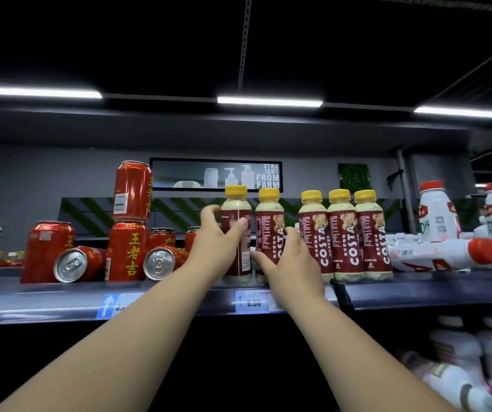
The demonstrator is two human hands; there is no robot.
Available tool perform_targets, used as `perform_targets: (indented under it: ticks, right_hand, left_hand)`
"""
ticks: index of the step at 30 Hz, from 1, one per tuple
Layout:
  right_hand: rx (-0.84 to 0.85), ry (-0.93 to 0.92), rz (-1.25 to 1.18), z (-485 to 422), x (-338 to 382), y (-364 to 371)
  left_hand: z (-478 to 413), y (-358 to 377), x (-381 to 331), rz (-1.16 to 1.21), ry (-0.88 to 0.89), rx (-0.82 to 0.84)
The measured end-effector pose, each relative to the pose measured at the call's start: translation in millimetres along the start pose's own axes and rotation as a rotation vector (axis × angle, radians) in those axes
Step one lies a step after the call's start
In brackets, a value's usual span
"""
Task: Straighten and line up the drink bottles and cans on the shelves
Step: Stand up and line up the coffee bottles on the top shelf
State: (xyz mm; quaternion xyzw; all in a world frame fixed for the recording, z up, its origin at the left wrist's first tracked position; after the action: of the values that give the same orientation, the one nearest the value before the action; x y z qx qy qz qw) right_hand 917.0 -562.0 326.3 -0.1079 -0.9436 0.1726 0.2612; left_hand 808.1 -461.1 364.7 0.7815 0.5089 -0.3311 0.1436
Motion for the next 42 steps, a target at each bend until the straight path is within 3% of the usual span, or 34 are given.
perform_targets:
  ticks: [4, 8, 12, 17, 42]
  right_hand:
    - [0.003, -0.014, 0.017, 3, -2, 2]
    - [0.031, -0.014, -0.018, 5, -6, 3]
    - [0.015, 0.000, 0.007, 6, -6, 3]
    - [0.040, -0.021, 0.046, 8, -4, 4]
    - [-0.009, -0.043, 0.013, 12, -5, 5]
  left_hand:
    - [-2, 6, 18, -0.129, -0.109, 0.170]
    - [-6, 1, 27, -0.029, -0.156, 0.240]
    - [-4, -1, 34, -0.244, -0.056, 0.193]
    - [-2, 1, 32, -0.263, -0.065, 0.249]
    - [-3, -1, 39, -0.277, -0.012, 0.170]
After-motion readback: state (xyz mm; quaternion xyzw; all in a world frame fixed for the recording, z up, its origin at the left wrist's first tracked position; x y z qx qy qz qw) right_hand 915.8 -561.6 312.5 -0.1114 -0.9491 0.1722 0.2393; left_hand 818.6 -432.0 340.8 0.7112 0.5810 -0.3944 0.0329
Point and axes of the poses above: each hand's wrist, its own z-axis away from the middle knuckle, its own y-axis out of the palm, x = y × z, the point moved 1 cm from there along -z, towards the middle knuckle
